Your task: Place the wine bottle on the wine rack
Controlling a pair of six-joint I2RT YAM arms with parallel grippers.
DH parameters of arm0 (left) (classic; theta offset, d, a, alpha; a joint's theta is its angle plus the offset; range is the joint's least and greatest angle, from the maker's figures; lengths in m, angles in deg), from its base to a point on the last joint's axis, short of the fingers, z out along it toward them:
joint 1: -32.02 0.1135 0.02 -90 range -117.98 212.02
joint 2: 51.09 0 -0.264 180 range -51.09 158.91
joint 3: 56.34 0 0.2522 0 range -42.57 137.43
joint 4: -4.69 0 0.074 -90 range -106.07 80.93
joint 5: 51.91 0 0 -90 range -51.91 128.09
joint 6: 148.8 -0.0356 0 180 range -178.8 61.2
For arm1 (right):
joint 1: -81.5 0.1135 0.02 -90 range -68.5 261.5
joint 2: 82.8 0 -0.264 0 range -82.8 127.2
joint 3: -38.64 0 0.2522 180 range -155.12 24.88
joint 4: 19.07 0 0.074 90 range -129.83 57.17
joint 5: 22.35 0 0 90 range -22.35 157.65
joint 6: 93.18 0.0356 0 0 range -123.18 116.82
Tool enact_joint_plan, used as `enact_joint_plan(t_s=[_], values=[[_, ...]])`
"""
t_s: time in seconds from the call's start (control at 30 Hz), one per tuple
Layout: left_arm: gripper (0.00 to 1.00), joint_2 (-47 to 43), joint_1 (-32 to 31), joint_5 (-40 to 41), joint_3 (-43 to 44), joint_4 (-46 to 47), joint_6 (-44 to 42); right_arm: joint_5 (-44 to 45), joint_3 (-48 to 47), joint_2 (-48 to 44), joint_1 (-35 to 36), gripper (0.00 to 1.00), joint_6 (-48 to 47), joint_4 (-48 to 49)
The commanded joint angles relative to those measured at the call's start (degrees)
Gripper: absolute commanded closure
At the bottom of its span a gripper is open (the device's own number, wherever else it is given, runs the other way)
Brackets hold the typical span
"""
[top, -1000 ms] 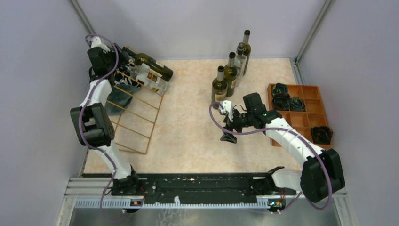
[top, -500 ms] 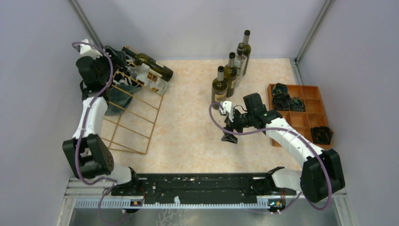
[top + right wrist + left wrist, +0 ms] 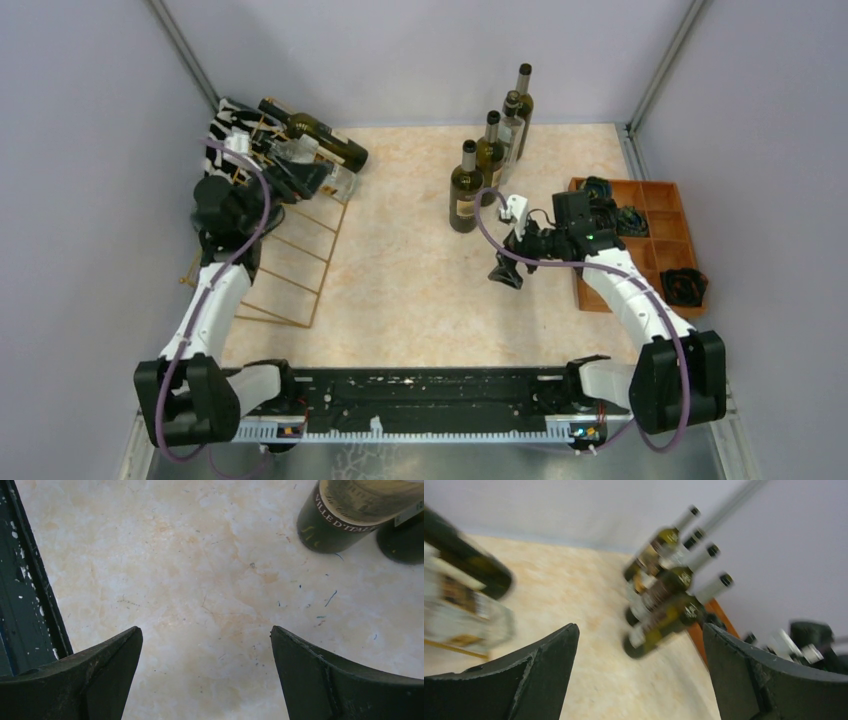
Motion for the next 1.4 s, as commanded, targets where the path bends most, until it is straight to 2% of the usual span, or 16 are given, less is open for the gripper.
enact_joint_plan(t_s=[0.0, 0.17, 0.33, 0.43, 0.63, 0.77, 0.87, 0.97, 1.07, 1.17, 1.37], values=[[0.01, -4.64, -9.77, -2.25, -2.75, 0.12, -1.11, -4.11, -3.68, -3.15, -2.53, 0.02, 4.07, 2.89], [0.01, -5.70, -21.36, 6.56, -4.19, -1.15, -3.30, -5.88, -7.83, -4.03, -2.84, 0.02, 9.08, 2.25], [0.01, -2.28, -30.74, 14.58, 1.05, -7.18, -8.52, -6.79, -14.72, -2.84, -2.87, 0.02, 11.74, -0.52], [0.01, 0.79, -36.35, 19.11, 3.66, -8.74, -12.63, -7.16, -11.36, -3.15, -3.00, 0.02, 15.93, 5.89], [0.01, 7.53, -43.99, 28.72, 11.70, -13.87, -23.31, -6.16, -2.18, -4.24, -6.78, 0.01, 16.77, 12.99], [0.01, 13.18, -46.50, 27.58, 16.94, -13.69, -32.21, -3.75, -2.18, -4.27, -7.70, 0.01, 16.13, 13.08], [0.01, 17.35, -46.92, 25.86, 19.48, -11.26, -38.45, -1.66, -2.07, -4.52, -7.72, 0.01, 15.42, 12.88], [0.01, 22.58, -46.91, 26.17, 24.64, -12.73, -42.97, -0.35, -1.98, -4.87, -7.72, 0.01, 14.88, 12.86], [0.01, 26.87, -46.91, 25.65, 27.81, -12.32, -44.60, 0.50, -1.72, -5.22, -7.68, 0.02, 14.45, 13.00], [0.01, 29.71, -46.85, 25.49, 28.06, -7.85, -45.87, 1.00, -1.37, -5.44, -7.71, 0.01, 14.48, 13.61], [0.01, 34.24, -46.47, 24.69, 30.39, -3.66, -45.09, 1.59, -0.79, -5.58, -7.73, 0.02, 15.17, 14.79]])
